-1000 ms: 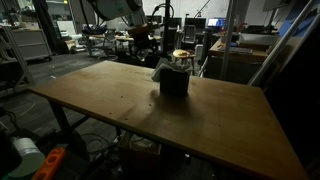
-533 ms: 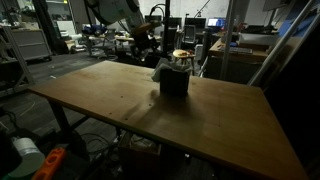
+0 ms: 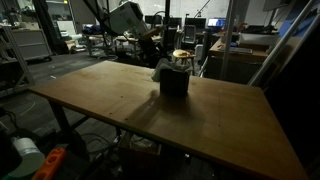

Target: Put the towel in the black holder

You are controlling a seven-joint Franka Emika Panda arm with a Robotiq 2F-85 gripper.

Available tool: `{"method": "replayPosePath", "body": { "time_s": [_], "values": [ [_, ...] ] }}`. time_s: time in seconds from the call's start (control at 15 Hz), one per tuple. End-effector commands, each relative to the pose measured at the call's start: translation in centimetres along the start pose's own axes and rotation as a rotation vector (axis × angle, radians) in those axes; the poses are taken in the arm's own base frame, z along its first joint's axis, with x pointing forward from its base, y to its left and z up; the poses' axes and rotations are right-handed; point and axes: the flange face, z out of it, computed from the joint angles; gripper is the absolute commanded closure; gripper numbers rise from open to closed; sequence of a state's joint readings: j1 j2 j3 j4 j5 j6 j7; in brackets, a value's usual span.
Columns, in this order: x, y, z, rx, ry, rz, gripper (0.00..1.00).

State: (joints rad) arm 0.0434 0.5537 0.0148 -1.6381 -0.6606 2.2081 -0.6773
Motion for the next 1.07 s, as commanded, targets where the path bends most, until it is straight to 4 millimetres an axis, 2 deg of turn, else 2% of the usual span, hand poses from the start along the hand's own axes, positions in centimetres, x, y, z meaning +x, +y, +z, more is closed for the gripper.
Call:
{"method": "replayPosePath", "body": {
  "time_s": [0.0, 0.13, 0.67, 0.8, 1.0],
  "values": [
    [-0.4, 2.4, 0.3, -0.06, -0.056, -0.034, 0.0],
    [-0.9, 2.7, 0.3, -0.055, -0.064, -0.017, 0.27],
    [-1.9, 3.5, -0.6, -0.015, -0.076, 0.054, 0.89],
    [-2.4, 4.0, -1.0, -0.008, -0.077, 0.086, 0.99],
    [-3.8, 5.2, -1.7, 0.01, -0.073, 0.162, 1.0]
  ]
}}
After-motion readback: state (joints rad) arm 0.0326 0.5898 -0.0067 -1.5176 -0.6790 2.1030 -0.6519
